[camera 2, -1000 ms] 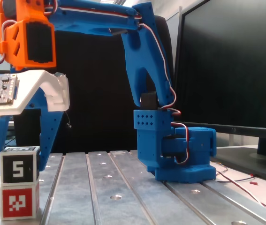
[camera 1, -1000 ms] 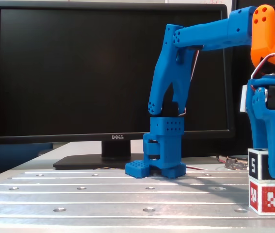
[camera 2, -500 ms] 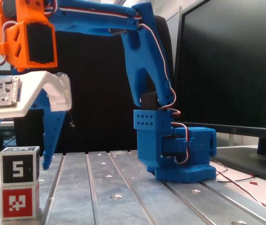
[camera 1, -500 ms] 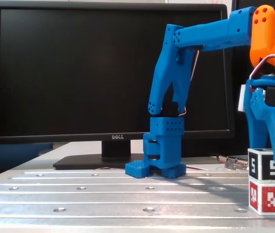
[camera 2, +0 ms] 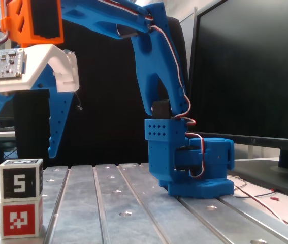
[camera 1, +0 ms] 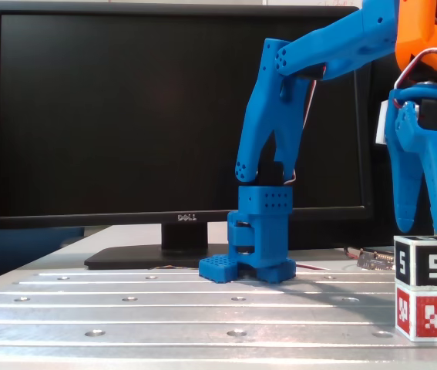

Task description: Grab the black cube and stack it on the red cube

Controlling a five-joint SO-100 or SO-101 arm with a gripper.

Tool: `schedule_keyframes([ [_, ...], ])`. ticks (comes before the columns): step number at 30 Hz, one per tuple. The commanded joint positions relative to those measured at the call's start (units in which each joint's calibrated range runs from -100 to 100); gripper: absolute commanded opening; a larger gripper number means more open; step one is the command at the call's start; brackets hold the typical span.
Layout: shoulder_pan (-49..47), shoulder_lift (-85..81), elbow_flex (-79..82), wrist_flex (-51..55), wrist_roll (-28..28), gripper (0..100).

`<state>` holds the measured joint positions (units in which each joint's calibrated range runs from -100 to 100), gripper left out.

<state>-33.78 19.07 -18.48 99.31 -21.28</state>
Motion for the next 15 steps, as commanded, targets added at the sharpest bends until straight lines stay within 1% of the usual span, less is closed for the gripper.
schedule_keyframes([
  [1, 0.9, -4.7, -1.7, 0.4, 2.0, 36],
  [3, 2.8, -6.0, -0.7, 0.4, 3.5, 34],
  [9, 8.4, -9.5, 1.5, 0.4, 8.2, 19],
  [15, 15.1, -12.4, 7.0, 0.1, 13.6, 12],
])
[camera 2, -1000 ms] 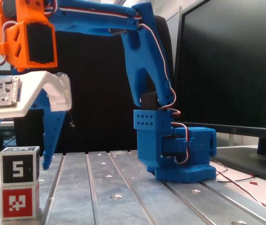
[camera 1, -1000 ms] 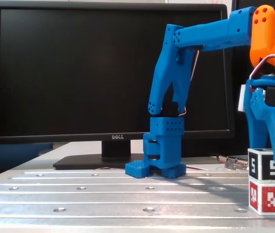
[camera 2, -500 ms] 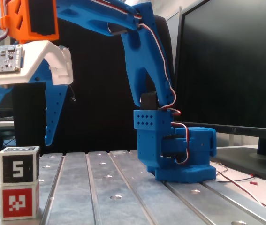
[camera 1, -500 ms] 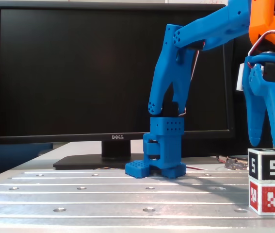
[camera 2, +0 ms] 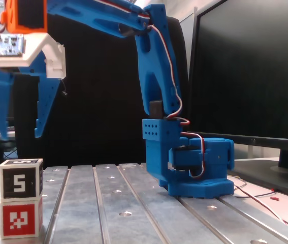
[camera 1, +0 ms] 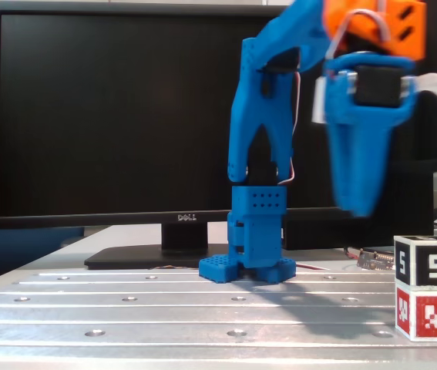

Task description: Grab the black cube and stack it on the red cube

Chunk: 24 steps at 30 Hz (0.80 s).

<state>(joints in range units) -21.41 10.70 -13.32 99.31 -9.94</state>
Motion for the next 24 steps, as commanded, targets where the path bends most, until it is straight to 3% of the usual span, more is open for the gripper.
schedule_keyframes([
  [1, 3.4, -4.4, 3.4, -0.9, 2.9, 11],
  [7, 7.9, -11.8, 15.2, -10.6, 4.6, 3],
  [24, 16.6, -37.7, 57.8, -38.0, 7.4, 2],
])
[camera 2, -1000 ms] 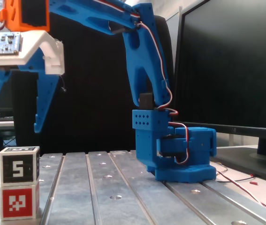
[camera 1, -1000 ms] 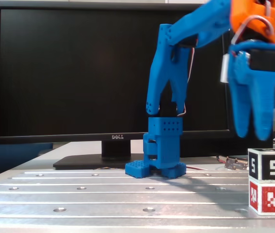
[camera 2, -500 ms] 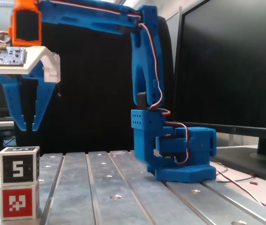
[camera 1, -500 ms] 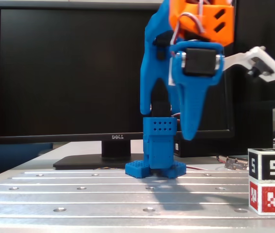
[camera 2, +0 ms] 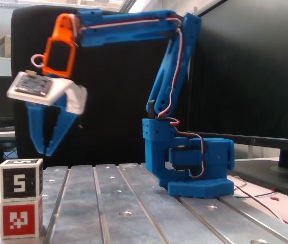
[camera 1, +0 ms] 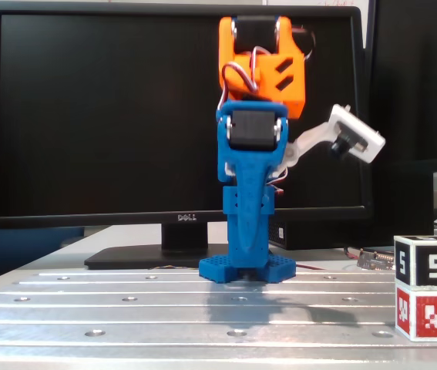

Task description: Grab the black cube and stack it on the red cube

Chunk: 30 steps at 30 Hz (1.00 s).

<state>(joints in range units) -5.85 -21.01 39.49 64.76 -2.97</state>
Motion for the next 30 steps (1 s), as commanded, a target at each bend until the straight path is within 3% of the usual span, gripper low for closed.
schedule_keyframes([
  [1, 1.2, -7.7, 7.5, -4.9, 0.4, 2],
  [12, 1.4, -27.1, 27.9, -12.6, 0.4, 2],
  [30, 1.4, -57.9, 48.0, -11.5, 0.5, 2],
])
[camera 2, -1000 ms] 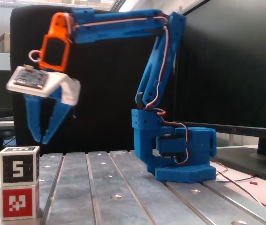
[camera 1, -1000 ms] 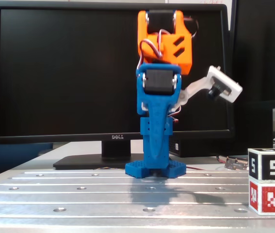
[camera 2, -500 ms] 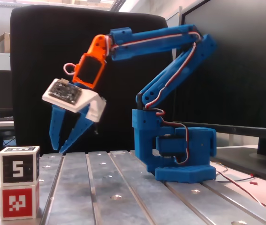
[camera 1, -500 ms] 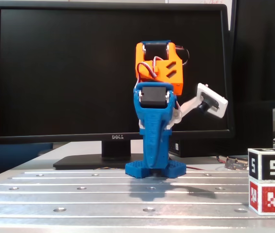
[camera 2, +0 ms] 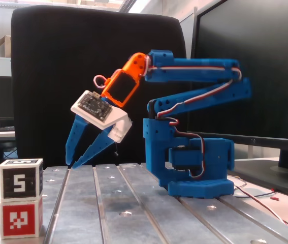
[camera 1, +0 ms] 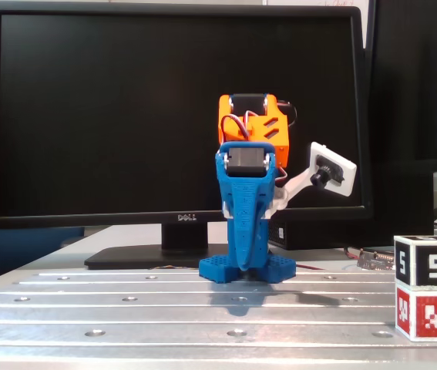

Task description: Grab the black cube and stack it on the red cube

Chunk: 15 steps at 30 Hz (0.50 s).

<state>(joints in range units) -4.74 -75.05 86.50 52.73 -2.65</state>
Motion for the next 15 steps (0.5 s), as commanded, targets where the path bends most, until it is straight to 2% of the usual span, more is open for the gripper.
schedule_keyframes([
  [1, 0.3, -4.8, 1.7, 0.6, 0.2, 2],
  [7, 0.3, -9.7, 3.5, 4.3, 2.2, 2],
  [15, 0.3, -12.9, 7.7, 4.8, 1.9, 2],
])
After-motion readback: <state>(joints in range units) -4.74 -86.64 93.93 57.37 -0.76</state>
